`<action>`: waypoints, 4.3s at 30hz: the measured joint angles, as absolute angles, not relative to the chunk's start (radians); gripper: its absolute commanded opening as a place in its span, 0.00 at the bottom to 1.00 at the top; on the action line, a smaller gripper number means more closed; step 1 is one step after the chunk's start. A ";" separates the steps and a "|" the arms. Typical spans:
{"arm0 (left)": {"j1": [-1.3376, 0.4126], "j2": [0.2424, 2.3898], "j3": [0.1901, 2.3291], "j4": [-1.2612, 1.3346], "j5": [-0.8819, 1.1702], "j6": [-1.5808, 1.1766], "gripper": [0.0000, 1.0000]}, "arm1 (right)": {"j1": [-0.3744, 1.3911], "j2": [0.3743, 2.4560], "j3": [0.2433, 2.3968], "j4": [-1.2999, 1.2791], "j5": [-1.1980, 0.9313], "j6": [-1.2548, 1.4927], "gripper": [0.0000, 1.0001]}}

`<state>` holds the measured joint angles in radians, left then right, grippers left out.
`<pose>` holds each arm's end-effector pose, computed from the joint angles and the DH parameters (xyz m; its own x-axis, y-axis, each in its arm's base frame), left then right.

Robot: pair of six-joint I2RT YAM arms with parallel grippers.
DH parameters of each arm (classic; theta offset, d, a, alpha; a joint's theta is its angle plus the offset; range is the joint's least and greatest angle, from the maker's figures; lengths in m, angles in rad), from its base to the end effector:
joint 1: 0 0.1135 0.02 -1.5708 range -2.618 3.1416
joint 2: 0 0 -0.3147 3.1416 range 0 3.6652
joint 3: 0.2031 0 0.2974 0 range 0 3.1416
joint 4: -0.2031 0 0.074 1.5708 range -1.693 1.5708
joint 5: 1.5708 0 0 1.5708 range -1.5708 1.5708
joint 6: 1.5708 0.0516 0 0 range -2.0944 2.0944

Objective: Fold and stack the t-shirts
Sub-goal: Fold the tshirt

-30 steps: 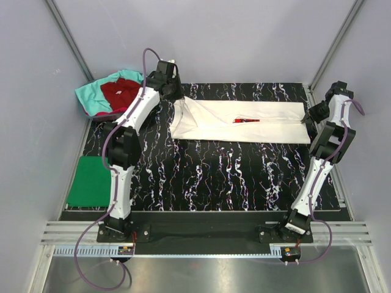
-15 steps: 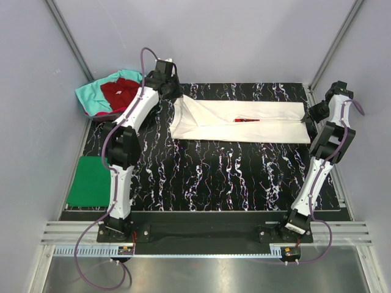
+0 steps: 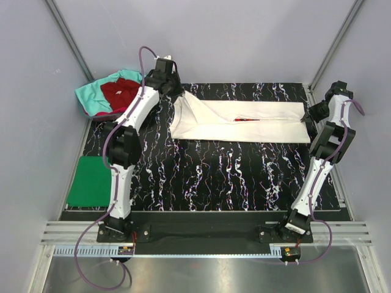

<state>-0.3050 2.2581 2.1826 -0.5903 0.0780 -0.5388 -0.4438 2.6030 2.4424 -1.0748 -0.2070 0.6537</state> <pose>0.5838 -0.1880 0.3171 -0.6893 -0.3193 -0.6503 0.0048 0.8956 -0.4448 0.5719 -0.2602 0.1700 -0.4586 0.8770 -0.1433 0.8037 0.4781 0.3542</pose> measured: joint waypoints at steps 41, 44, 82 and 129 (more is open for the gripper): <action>-0.311 2.254 2.204 -0.560 0.031 -0.488 0.57 | -0.445 2.540 2.400 -1.139 -0.108 0.491 0.80; -0.323 2.138 2.112 -0.554 0.023 -0.467 0.45 | -0.446 2.480 2.360 -1.144 -0.085 0.474 0.79; -0.406 2.137 1.656 -0.632 0.014 -0.474 0.33 | -0.334 2.223 1.752 -0.852 -0.024 0.378 0.50; -0.392 2.187 1.650 -0.461 0.016 -0.366 0.54 | -0.331 2.162 1.653 -0.884 0.063 0.349 0.55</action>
<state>-0.3916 2.1868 1.6501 -0.4610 0.0158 -0.3656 -0.3309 2.1620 1.6531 -0.8837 0.0631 0.3489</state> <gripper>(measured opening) 0.543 0.543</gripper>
